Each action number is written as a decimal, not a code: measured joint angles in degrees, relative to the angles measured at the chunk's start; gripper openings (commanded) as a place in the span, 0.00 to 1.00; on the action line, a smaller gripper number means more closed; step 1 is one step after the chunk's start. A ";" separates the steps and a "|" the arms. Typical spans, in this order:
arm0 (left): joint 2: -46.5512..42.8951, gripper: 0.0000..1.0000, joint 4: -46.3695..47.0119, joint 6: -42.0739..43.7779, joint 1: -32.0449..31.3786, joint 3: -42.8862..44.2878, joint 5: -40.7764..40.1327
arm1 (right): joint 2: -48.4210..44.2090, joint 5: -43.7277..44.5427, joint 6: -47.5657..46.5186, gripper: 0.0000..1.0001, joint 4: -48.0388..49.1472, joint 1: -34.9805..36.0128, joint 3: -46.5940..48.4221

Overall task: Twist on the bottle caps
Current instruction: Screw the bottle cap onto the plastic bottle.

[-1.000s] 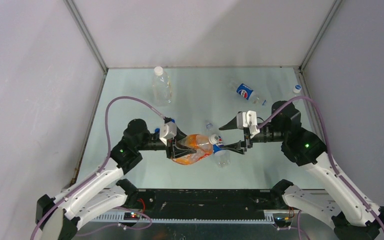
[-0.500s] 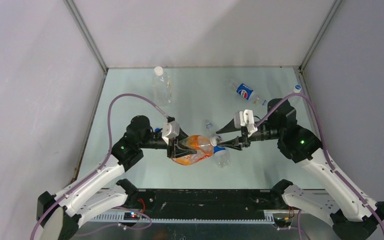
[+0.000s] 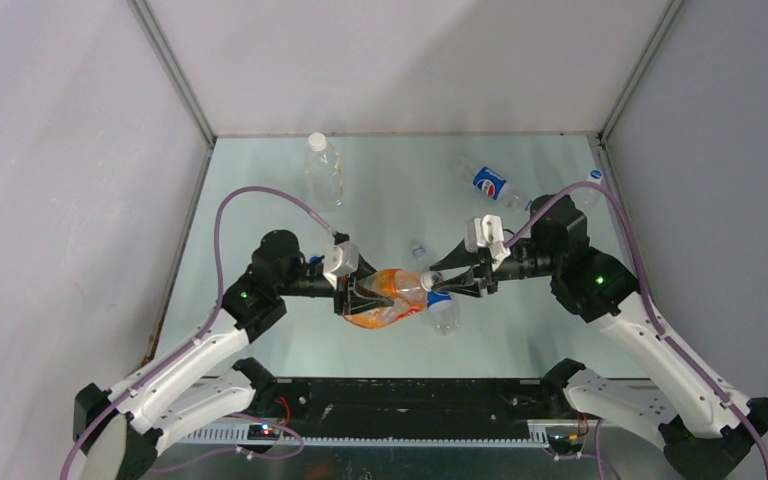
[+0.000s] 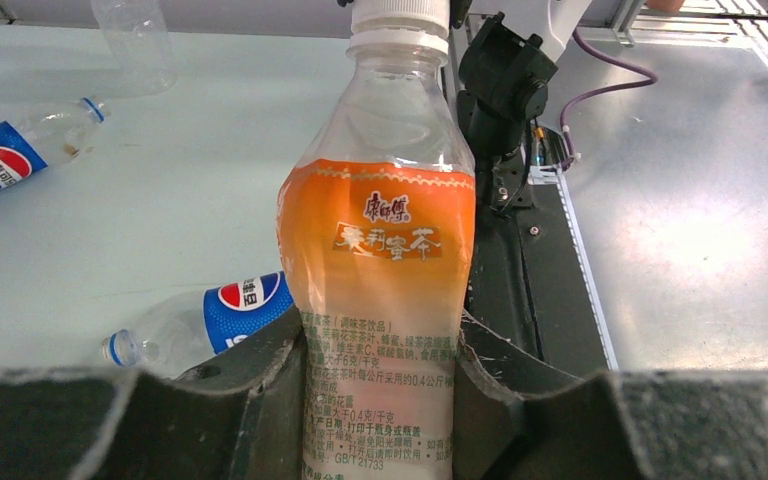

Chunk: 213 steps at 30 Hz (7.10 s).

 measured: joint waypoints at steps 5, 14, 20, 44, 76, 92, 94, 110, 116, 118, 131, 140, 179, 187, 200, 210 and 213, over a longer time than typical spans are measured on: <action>-1.27 0.00 0.04 0.52 -0.04 -0.31 -2.47 | 0.20 3.78 4.92 0.02 1.42 1.01 0.00; -9.92 0.00 3.48 7.87 -7.52 -6.23 -23.08 | 0.33 24.28 33.99 0.00 4.85 6.47 0.00; -10.58 0.00 4.96 15.32 -14.71 -7.43 -38.36 | 1.20 35.19 56.89 0.05 4.48 6.86 0.00; 1.73 0.00 -22.51 16.65 1.51 9.49 -6.10 | -6.67 18.86 -7.48 0.64 -5.46 6.84 -0.04; 7.87 0.00 -25.14 17.38 1.62 13.64 3.96 | -1.88 15.65 -20.70 0.28 -9.33 9.57 -0.04; -3.04 0.00 -20.70 19.54 -6.34 5.49 -19.93 | 4.22 24.30 16.11 0.00 -5.46 9.29 -0.04; -5.55 0.00 -18.58 21.62 -9.92 3.04 -27.32 | 5.55 25.64 27.71 0.00 -4.85 8.22 -0.04; -7.48 0.00 -15.89 27.15 -9.22 0.76 -40.28 | 2.73 21.27 40.46 0.68 4.76 2.91 -4.72; -2.10 0.00 -22.25 23.80 -0.85 6.93 -22.38 | -4.83 16.96 10.86 0.70 -0.07 4.52 -4.72; -0.52 0.00 -23.52 23.17 0.20 8.35 -17.42 | -5.75 16.09 3.21 0.68 -1.70 5.07 -4.72; 7.04 0.00 -29.68 22.29 0.92 14.78 -0.94 | -4.66 13.75 -16.74 0.55 -3.85 7.61 -4.72; 8.61 0.00 -29.90 21.88 0.92 15.08 1.01 | -2.93 13.31 -18.01 0.34 -3.76 9.16 -4.72; -4.79 0.00 -9.27 28.11 -14.69 -0.37 -47.25 | -1.27 15.67 33.38 0.66 5.70 -2.82 -4.72; 2.21 0.00 -16.57 20.20 -3.61 7.63 -20.26 | -4.07 6.69 0.24 0.63 -1.84 -2.34 -4.72; 8.07 0.00 -20.96 18.88 -2.69 12.33 -4.59 | -2.78 2.19 -10.49 0.45 -3.65 -0.20 -4.72; 7.02 0.00 -20.44 17.16 -2.64 11.56 -4.48 | -1.03 2.51 -4.13 0.00 -1.62 -0.02 -4.72; 3.98 0.00 -16.65 16.20 -3.72 8.31 -8.61 | -0.35 4.87 4.13 0.00 0.48 0.15 -4.72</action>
